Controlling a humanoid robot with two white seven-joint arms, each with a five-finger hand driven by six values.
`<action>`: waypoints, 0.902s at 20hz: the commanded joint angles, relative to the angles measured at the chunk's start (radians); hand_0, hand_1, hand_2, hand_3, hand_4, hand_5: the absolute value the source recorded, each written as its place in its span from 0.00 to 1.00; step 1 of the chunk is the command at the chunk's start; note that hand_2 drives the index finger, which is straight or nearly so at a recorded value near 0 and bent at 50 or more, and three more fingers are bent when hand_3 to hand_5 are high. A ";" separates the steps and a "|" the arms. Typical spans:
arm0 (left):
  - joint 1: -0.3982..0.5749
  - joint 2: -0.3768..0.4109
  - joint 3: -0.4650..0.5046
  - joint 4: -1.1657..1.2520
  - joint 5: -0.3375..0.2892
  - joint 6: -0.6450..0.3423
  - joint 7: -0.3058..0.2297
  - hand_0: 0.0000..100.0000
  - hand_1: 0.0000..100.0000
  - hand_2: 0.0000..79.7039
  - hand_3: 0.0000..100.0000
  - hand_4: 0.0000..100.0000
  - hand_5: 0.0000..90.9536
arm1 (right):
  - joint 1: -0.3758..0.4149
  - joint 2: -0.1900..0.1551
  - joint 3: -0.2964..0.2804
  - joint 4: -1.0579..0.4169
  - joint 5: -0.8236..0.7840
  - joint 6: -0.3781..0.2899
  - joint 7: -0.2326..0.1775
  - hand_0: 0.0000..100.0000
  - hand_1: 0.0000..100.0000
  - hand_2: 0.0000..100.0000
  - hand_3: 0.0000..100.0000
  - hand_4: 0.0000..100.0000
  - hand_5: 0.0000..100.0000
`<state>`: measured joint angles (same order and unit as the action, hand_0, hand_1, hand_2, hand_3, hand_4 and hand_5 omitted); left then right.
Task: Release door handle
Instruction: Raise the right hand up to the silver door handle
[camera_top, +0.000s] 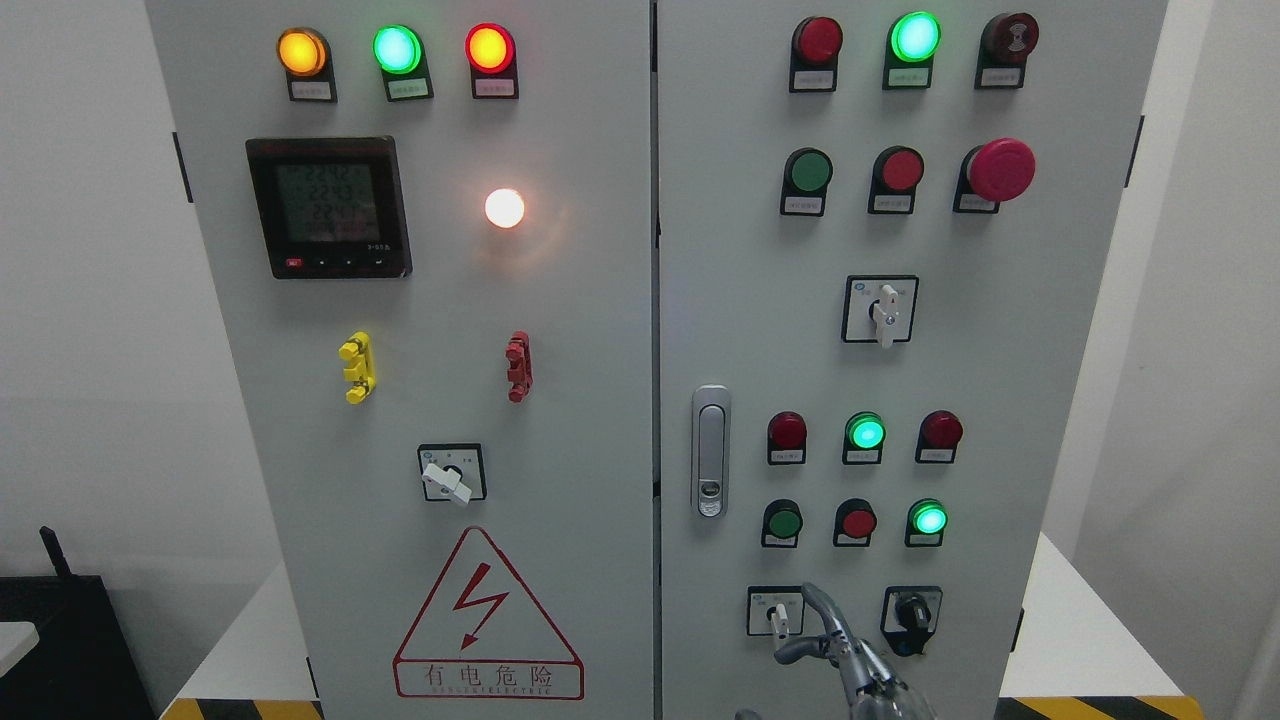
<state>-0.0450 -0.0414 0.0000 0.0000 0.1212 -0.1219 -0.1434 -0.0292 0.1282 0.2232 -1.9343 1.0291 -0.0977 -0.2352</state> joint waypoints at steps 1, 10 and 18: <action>-0.001 0.000 0.011 0.017 0.000 0.001 0.001 0.12 0.39 0.00 0.00 0.00 0.00 | -0.095 0.007 0.073 0.124 0.264 0.055 -0.018 0.33 0.29 0.00 0.89 0.82 0.87; 0.001 0.000 0.011 0.017 0.000 0.001 0.001 0.12 0.39 0.00 0.00 0.00 0.00 | -0.184 0.007 0.082 0.201 0.393 0.161 0.006 0.35 0.22 0.00 0.93 0.86 0.95; 0.001 0.000 0.011 0.017 0.000 0.001 0.001 0.12 0.39 0.00 0.00 0.00 0.00 | -0.210 0.007 0.076 0.242 0.437 0.170 0.046 0.37 0.20 0.00 0.93 0.87 0.95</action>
<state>-0.0450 -0.0414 0.0000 0.0000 0.1212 -0.1220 -0.1434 -0.2132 0.1337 0.2870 -1.7708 1.4246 0.0686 -0.1967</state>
